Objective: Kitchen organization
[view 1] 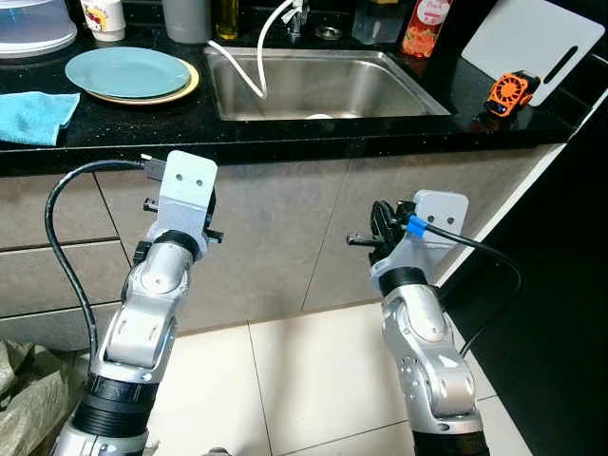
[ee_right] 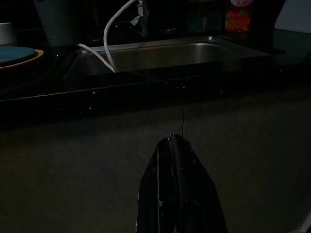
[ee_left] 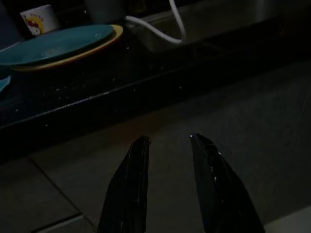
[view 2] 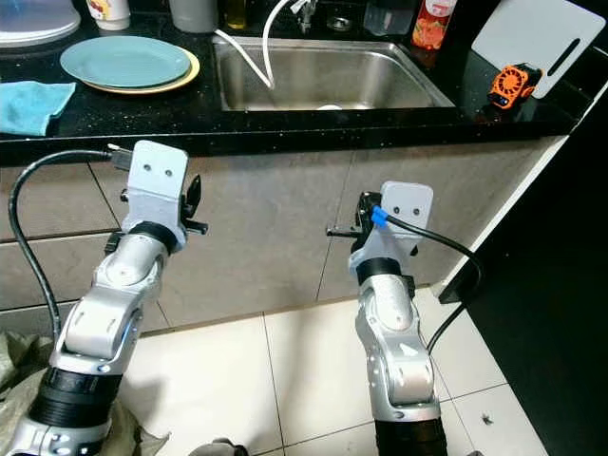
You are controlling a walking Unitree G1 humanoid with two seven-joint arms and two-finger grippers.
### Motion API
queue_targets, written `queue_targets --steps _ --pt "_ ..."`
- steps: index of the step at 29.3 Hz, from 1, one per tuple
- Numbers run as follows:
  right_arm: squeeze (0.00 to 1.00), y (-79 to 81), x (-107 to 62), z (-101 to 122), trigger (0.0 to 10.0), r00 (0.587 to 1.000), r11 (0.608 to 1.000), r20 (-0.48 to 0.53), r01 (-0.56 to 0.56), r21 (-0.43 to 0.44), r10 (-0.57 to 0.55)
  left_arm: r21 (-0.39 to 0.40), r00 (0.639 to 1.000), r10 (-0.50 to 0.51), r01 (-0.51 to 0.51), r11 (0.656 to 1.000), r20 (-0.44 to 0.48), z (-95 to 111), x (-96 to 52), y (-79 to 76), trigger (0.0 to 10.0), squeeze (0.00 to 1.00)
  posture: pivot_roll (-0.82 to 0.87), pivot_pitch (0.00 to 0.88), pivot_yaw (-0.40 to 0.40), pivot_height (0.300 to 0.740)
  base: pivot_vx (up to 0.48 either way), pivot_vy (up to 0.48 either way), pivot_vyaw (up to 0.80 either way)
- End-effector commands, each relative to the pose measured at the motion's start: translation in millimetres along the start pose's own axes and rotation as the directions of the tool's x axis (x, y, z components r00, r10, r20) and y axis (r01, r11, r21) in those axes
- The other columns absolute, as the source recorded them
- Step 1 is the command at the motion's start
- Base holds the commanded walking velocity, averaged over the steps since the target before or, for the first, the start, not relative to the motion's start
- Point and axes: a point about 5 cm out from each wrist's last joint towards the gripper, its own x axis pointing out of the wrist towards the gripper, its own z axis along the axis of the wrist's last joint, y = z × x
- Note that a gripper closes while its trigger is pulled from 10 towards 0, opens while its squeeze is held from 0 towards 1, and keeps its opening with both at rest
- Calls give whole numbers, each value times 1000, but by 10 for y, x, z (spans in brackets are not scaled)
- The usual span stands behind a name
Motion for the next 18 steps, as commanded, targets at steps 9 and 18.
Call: queue_targets --steps 9,18 --pt "0 3 -17 -74 10000 1000 1000 -28 10 19 -9 -2 1000 12 -12 1000 1 142 31 45 10000 0 273 63 -58 740 0 0 0" --pt "0 -7 -13 -71 10000 1000 1000 -26 11 16 -11 130 998 -58 54 990 24 611 224 238 10000 0 274 60 -60 740 0 0 0"
